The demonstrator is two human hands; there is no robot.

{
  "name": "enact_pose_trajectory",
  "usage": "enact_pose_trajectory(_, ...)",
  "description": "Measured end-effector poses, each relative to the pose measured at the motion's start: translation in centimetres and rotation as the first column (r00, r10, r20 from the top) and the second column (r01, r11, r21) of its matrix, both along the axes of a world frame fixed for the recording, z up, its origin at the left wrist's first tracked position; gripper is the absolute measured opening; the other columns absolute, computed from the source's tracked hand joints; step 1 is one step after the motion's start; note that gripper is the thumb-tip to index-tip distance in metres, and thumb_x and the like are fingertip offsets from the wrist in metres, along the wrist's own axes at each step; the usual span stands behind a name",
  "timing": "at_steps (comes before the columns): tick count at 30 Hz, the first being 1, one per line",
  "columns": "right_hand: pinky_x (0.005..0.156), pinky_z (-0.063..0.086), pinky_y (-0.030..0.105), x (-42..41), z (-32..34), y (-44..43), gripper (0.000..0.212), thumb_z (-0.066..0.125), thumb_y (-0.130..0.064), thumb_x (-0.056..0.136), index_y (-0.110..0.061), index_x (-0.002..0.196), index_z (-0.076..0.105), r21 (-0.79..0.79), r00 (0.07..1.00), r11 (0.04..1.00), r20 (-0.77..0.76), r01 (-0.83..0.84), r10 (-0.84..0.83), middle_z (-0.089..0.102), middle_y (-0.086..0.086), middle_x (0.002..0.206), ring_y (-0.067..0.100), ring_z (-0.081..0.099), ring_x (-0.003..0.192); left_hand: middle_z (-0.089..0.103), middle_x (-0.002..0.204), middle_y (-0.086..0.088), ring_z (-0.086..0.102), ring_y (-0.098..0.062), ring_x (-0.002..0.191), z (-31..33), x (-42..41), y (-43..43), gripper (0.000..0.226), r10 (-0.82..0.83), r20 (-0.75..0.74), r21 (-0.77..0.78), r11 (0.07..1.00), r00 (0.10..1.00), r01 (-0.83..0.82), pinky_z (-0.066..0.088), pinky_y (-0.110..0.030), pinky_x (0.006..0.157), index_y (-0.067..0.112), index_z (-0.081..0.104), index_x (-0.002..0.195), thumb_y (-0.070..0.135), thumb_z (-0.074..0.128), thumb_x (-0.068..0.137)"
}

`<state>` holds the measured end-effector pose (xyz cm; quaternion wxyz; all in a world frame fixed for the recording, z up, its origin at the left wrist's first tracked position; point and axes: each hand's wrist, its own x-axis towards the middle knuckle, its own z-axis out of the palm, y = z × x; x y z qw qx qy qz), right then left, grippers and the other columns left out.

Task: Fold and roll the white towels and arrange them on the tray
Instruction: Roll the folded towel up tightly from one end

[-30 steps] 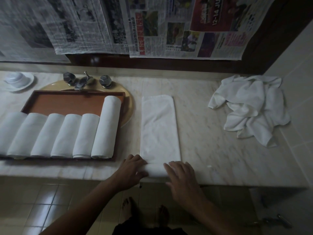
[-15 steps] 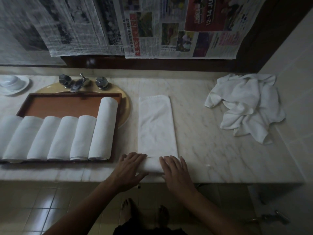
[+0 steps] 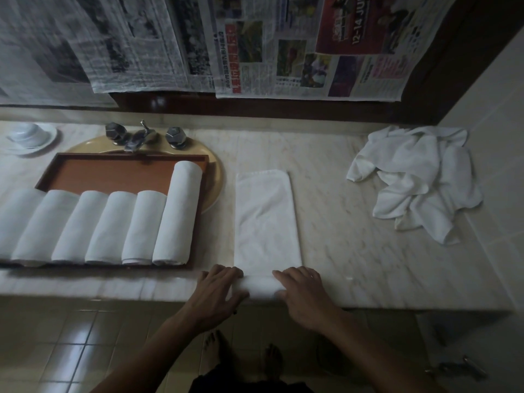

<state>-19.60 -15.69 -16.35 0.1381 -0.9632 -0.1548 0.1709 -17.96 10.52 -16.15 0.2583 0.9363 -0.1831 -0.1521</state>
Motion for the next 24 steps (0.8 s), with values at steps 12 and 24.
enact_pose_trajectory(12,0.12,0.018,0.062,-4.3,-1.1,2.8,0.072,0.044,-0.016,0.088,-0.019,0.158,0.034,-0.029,0.951,0.998,0.306,0.058,-0.046,0.031,0.016,0.164,0.04,0.025,0.153,0.053,0.113,0.009,0.053,-0.016,0.106,0.2,3.7,-0.2,0.064,0.13,-0.257,-0.001,0.991,0.958,-0.135,0.043,-0.033,0.084,0.029,0.061,0.121,0.076,0.044,0.081)
enact_pose_trajectory(24,0.123,0.023,0.057,2.7,-0.4,1.7,0.099,0.075,-0.023,0.079,-0.018,0.162,0.022,-0.144,0.984,0.988,0.164,-0.049,0.073,0.037,0.013,0.161,0.035,0.036,0.148,0.035,0.164,-0.011,0.035,-0.032,0.15,-2.4,2.2,-4.5,0.092,-0.128,0.205,0.327,0.943,0.97,0.055,0.033,-0.054,0.117,0.011,0.032,0.159,0.02,0.068,0.075)
